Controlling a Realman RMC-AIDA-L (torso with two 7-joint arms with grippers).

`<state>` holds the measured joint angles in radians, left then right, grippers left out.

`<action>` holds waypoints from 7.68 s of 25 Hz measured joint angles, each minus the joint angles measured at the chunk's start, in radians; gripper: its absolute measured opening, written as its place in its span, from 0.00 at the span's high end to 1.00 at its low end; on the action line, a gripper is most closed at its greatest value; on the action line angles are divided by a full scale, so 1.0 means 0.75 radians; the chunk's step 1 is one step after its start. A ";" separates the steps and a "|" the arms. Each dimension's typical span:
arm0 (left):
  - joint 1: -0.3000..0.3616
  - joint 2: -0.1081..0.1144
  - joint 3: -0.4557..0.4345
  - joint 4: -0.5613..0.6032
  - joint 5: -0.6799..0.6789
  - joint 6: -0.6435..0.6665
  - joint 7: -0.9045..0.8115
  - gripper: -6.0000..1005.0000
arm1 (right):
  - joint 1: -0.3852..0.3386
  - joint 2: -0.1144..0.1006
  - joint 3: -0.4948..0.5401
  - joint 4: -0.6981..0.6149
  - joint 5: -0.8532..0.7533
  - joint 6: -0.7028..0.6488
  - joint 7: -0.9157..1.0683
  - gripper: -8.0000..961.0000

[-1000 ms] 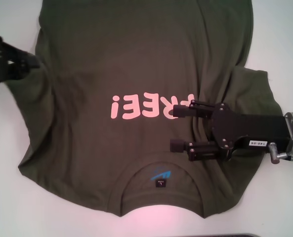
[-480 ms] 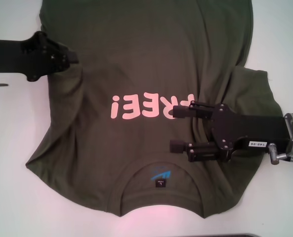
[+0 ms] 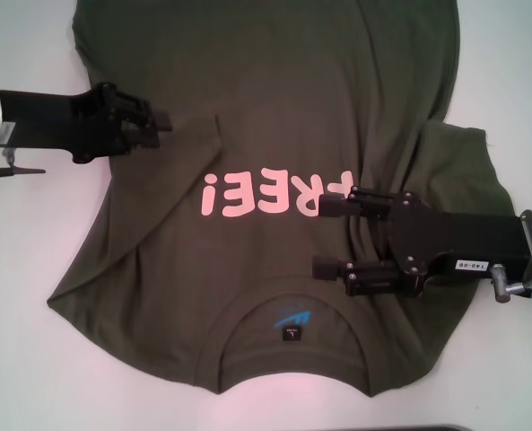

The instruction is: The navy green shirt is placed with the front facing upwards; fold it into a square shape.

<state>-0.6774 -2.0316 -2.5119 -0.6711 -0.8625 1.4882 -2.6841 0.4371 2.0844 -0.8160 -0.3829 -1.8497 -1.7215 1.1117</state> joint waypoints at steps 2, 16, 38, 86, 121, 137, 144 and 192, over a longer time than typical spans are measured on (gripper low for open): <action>-0.003 0.000 0.000 0.000 0.000 0.006 0.000 0.77 | 0.001 0.000 0.000 0.000 0.000 0.005 0.000 0.07; 0.097 0.060 -0.004 -0.118 -0.034 0.085 0.144 0.43 | -0.003 -0.004 0.000 -0.020 0.004 0.009 0.002 0.08; 0.169 -0.052 0.068 -0.189 -0.018 -0.128 0.356 0.39 | -0.025 -0.035 0.033 -0.079 -0.004 0.029 0.064 0.08; 0.104 -0.061 0.219 -0.067 0.054 -0.280 0.303 0.56 | -0.037 -0.026 0.033 -0.089 -0.004 0.051 0.067 0.08; 0.115 -0.049 0.198 -0.181 0.050 -0.143 0.242 0.92 | -0.025 -0.020 0.033 -0.089 0.002 0.052 0.065 0.08; 0.104 -0.052 0.211 -0.157 0.064 -0.283 0.212 0.88 | -0.031 -0.018 0.033 -0.089 0.004 0.054 0.058 0.07; 0.100 -0.052 0.212 -0.133 0.064 -0.288 0.200 0.56 | -0.031 -0.018 0.033 -0.089 0.004 0.056 0.058 0.07; 0.096 -0.074 0.204 -0.147 0.050 -0.169 0.196 0.30 | -0.035 -0.016 0.033 -0.083 0.000 0.059 0.056 0.07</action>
<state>-0.6051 -2.0867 -2.3593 -0.7814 -0.8246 1.3617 -2.5375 0.4106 2.0721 -0.7915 -0.4451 -1.8494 -1.6775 1.1535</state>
